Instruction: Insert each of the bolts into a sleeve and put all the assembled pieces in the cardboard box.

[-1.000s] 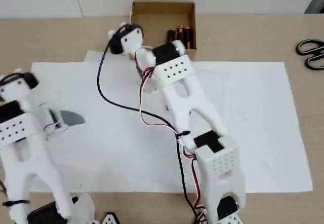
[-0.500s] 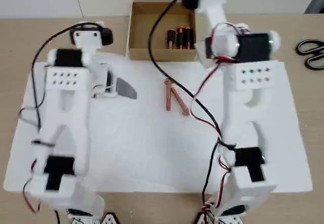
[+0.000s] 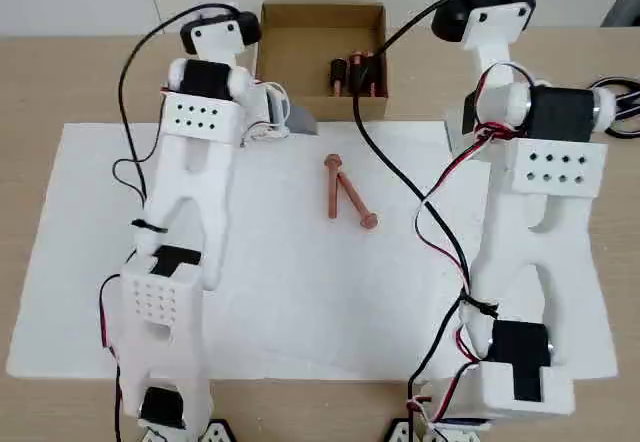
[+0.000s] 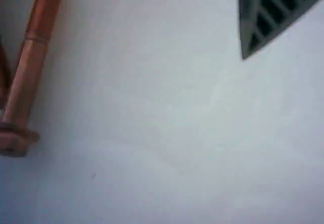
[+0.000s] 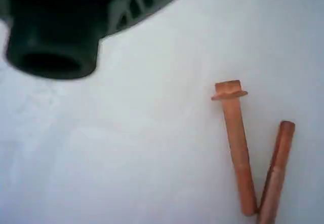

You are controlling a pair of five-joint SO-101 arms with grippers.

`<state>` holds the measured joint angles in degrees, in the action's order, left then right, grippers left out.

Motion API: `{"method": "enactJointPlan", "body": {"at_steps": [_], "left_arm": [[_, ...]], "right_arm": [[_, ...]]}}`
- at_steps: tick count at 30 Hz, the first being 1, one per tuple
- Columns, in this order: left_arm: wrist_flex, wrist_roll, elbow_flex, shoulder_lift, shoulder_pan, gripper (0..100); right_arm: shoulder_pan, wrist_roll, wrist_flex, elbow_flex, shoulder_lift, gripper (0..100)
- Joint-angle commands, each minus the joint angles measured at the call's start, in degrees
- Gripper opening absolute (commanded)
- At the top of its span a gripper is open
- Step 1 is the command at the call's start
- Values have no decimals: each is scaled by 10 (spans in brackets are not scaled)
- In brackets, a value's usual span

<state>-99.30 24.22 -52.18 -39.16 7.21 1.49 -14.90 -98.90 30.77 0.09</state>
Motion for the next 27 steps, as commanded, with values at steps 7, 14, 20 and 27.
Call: {"method": "enactJointPlan", "body": {"at_steps": [7,14,20,27], "left_arm": [[-11,6,-11,2,-1,394],[-6,10,-10,-21,-1,394],[1,10,-13,-64,27,394],[-2,0,-13,-69,36,394]], "right_arm": [[7,4,17,0,-33,5],[7,4,18,0,-29,5],[7,4,16,0,-29,5],[7,4,15,0,-29,5]]}}
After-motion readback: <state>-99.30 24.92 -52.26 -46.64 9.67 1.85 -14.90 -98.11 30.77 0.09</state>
